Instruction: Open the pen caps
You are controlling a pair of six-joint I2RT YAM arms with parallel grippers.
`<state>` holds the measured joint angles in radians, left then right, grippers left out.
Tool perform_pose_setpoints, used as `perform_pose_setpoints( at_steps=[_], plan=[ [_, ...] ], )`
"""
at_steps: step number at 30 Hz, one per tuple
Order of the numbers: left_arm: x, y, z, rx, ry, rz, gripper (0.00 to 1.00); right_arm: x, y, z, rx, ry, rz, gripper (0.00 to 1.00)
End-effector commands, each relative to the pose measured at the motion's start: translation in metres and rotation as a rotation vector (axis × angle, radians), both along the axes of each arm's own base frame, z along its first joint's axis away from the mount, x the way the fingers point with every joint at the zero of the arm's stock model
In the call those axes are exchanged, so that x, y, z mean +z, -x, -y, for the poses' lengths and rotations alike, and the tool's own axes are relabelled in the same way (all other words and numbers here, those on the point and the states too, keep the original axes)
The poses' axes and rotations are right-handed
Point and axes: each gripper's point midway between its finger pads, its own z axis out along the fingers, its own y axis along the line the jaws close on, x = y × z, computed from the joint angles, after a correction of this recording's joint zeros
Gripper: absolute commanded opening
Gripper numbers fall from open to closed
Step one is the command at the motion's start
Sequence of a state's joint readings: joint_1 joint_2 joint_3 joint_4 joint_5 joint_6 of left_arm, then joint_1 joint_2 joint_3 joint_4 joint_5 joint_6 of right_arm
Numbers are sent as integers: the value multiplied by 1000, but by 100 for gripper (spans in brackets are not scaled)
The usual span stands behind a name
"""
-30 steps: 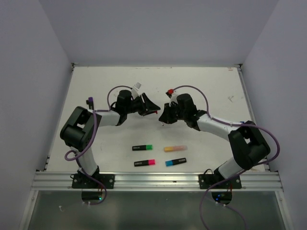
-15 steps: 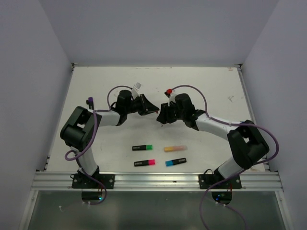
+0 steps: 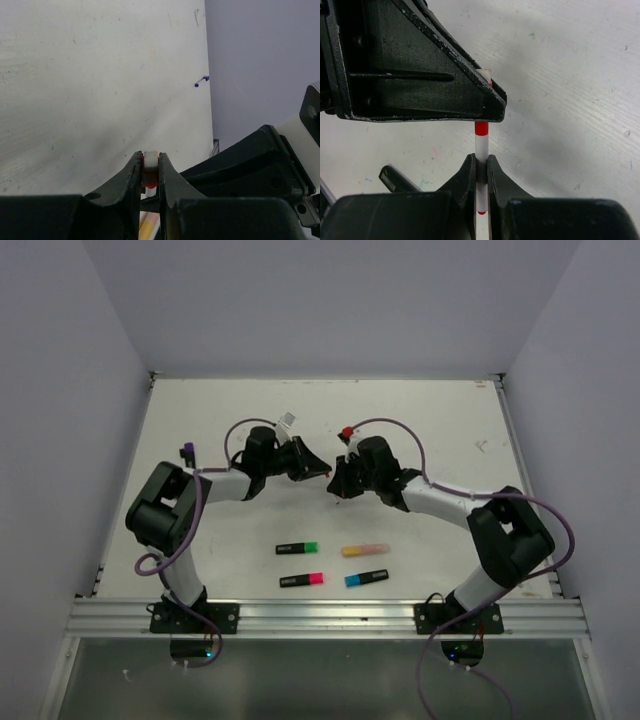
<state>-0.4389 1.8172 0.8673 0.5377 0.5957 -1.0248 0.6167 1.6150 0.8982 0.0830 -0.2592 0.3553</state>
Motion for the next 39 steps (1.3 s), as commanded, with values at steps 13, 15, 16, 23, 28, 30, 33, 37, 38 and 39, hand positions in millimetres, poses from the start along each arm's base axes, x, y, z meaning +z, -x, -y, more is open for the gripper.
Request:
perform_pose_setpoints(
  at_steps=[13, 15, 16, 23, 28, 30, 33, 37, 38, 39],
  plan=[
    [55, -83, -47, 199, -68, 86, 0, 1, 18, 38, -165, 400, 224, 0],
    [58, -83, -50, 197, -27, 113, 0, 1, 24, 15, -54, 267, 170, 0],
    [61, -79, -47, 162, 7, 125, 0, 2, 37, -1, 34, 184, 128, 0],
    [80, -71, -50, 103, 59, 296, 0, 26, 62, -39, 233, -183, -51, 0],
    [80, -77, -63, 152, -27, 334, 0, 14, 39, -15, 96, -14, -11, 0],
    [75, -80, -69, 181, -61, 319, 0, 4, 14, 25, -100, 267, 96, 0],
    [65, -88, -86, 307, -94, 214, 0, 12, 3, 85, -404, 661, 308, 0],
    [61, -91, -93, 371, -18, 88, 0, 15, 13, 101, -473, 745, 391, 0],
    [67, -97, -95, 384, 3, 81, 0, 20, 13, 93, -464, 687, 404, 0],
    [67, -99, -94, 380, 2, 68, 0, 12, 18, 93, -432, 674, 390, 0]
  ],
)
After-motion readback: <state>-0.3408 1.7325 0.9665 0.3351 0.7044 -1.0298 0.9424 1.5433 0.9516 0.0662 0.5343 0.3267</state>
